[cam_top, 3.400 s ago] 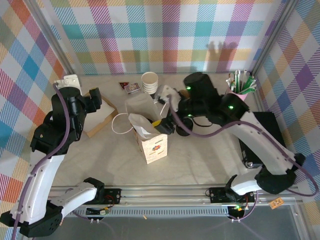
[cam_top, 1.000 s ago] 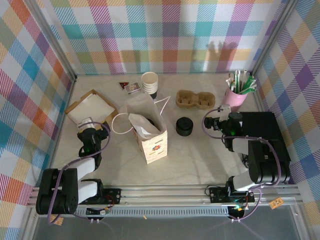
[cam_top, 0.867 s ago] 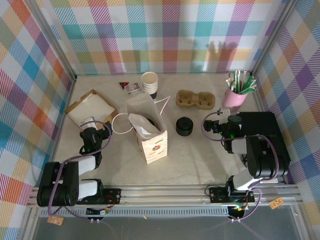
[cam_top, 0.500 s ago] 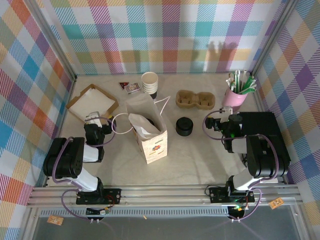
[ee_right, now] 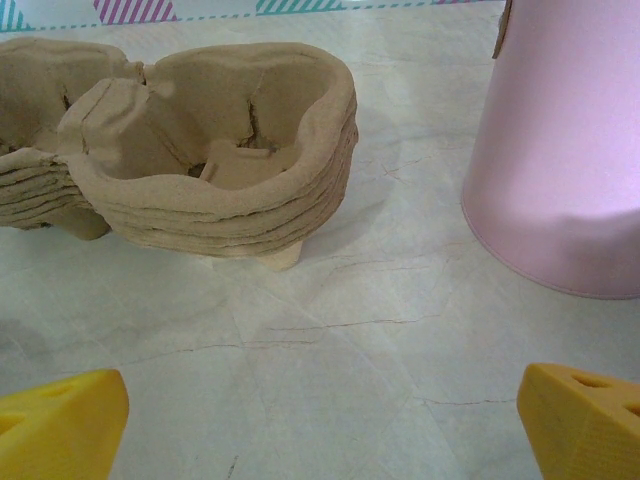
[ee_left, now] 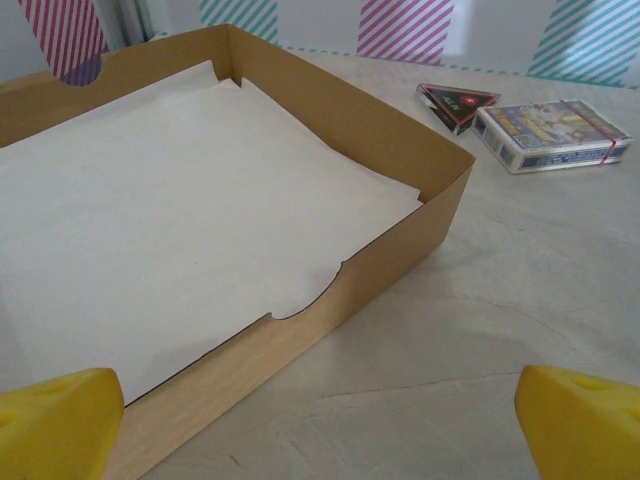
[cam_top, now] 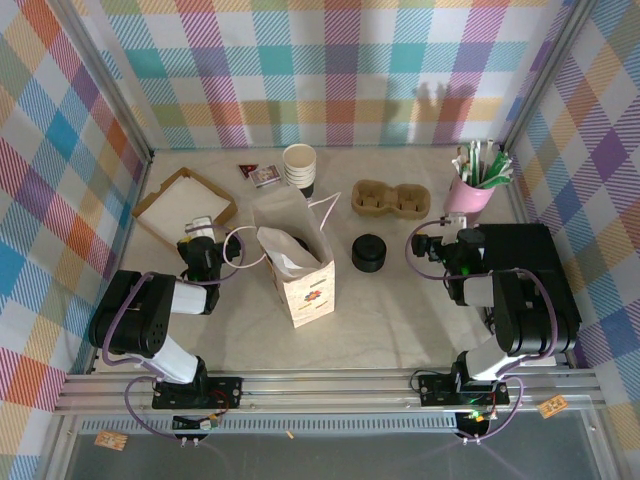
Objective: Pack the takeout coffee
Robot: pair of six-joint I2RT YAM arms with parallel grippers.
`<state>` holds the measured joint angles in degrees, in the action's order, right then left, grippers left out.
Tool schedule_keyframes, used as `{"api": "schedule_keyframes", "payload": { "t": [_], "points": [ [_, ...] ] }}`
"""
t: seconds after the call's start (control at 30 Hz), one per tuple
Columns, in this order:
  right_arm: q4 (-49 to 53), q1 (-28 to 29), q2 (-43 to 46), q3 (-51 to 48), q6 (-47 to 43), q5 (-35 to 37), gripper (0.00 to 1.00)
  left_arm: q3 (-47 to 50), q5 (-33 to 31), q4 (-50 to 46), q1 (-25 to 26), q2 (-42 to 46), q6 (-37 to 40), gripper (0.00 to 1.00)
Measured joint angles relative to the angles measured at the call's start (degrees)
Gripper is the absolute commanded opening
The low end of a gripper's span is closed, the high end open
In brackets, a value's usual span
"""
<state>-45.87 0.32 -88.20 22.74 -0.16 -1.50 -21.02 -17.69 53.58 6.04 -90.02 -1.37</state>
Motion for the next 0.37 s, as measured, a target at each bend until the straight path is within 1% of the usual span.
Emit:
{"api": "schedule_keyframes", "payload": {
  "t": [0.37],
  "points": [
    [0.00, 0.00, 0.00, 0.00, 0.17, 0.00, 0.99, -0.31, 0.00, -1.07, 0.22, -0.37, 1.03, 1.00]
  ]
}}
